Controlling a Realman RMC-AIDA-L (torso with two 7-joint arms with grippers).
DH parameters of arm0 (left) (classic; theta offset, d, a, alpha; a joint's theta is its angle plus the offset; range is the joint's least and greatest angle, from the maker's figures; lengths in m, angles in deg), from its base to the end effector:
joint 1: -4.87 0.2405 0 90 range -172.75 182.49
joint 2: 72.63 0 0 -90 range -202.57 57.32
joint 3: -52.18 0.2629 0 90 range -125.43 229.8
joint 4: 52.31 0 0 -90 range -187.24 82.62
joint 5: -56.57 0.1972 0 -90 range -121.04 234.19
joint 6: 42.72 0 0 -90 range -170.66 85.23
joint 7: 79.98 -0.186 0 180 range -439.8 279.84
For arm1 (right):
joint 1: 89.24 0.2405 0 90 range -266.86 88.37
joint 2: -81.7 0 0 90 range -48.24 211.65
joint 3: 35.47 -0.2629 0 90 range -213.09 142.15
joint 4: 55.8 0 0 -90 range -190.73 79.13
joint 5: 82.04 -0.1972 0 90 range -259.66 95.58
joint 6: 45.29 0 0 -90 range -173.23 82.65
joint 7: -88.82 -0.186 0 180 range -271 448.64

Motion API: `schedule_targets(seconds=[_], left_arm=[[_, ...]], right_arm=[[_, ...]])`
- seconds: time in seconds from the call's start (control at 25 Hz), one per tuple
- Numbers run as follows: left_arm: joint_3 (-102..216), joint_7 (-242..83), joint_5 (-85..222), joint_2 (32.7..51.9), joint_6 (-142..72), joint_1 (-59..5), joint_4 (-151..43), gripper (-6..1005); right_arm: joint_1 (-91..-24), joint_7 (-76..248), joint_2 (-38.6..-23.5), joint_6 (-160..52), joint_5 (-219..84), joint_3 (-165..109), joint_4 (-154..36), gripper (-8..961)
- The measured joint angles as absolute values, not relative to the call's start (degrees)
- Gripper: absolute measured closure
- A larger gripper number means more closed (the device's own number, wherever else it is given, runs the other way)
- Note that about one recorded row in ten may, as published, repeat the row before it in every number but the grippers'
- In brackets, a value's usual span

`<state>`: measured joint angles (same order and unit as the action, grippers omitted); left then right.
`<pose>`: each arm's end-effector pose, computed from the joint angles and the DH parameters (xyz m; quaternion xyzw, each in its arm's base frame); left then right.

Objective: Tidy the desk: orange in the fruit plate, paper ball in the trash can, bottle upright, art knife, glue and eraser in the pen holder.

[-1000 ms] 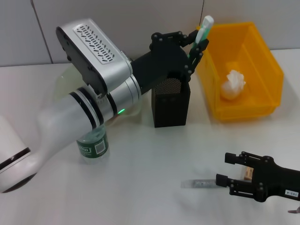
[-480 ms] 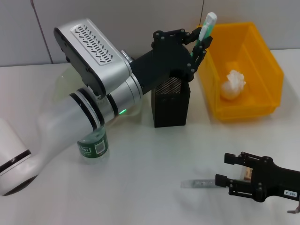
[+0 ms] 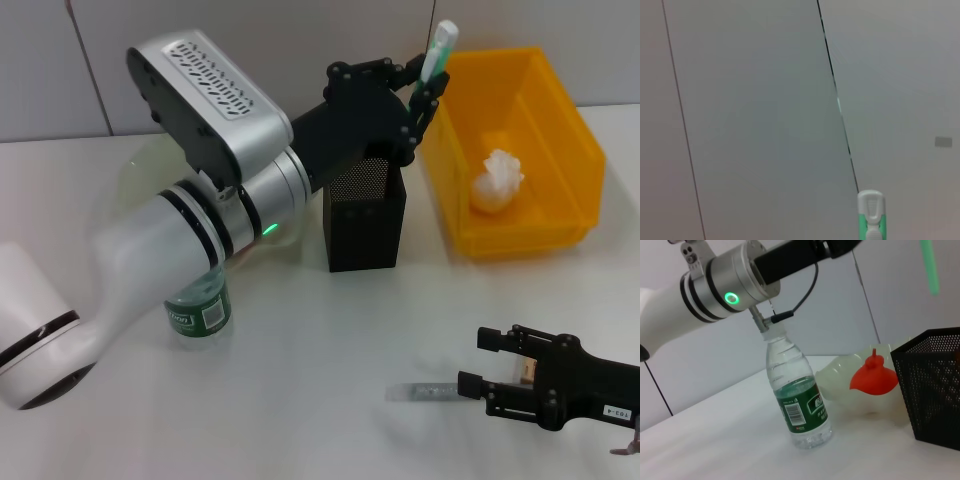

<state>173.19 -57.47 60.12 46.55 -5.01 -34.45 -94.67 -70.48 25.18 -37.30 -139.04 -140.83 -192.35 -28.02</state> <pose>-0.0648 0.3984 -0.1218 -0.8818 -0.0122 -0.3494 0.3165 0.3152 0.2617 -0.0416 -0.9005 0.2761 0.2789 0.1871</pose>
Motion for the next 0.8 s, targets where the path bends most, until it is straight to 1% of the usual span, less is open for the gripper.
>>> schedule_targets(seconds=[0.24,0.52,0.68,0.76,0.8], left_arm=[[173.96,-58.33,60.17,46.55,-6.93,-35.02,-94.30,812],[173.86,-60.91,59.57,46.55,-6.94,-33.98,-95.99,813],[173.66,-61.29,58.39,46.55,-6.73,-32.24,-99.12,813],[173.31,-61.93,58.49,46.39,-6.71,-28.55,-106.46,813],[173.31,-61.93,58.49,46.39,-6.71,-28.55,-106.46,813]], right_arm=[[-70.37,25.18,-37.30,-139.05,-140.83,-192.35,-28.10,182],[-70.24,25.18,-37.30,-138.61,-140.83,-192.28,-28.40,182],[-70.40,25.19,-37.21,-138.25,-140.83,-191.97,-28.72,182],[-70.50,25.19,-37.21,-138.13,-140.83,-191.84,-28.73,182],[-70.55,25.19,-37.22,-137.95,-140.83,-191.77,-28.73,182]])
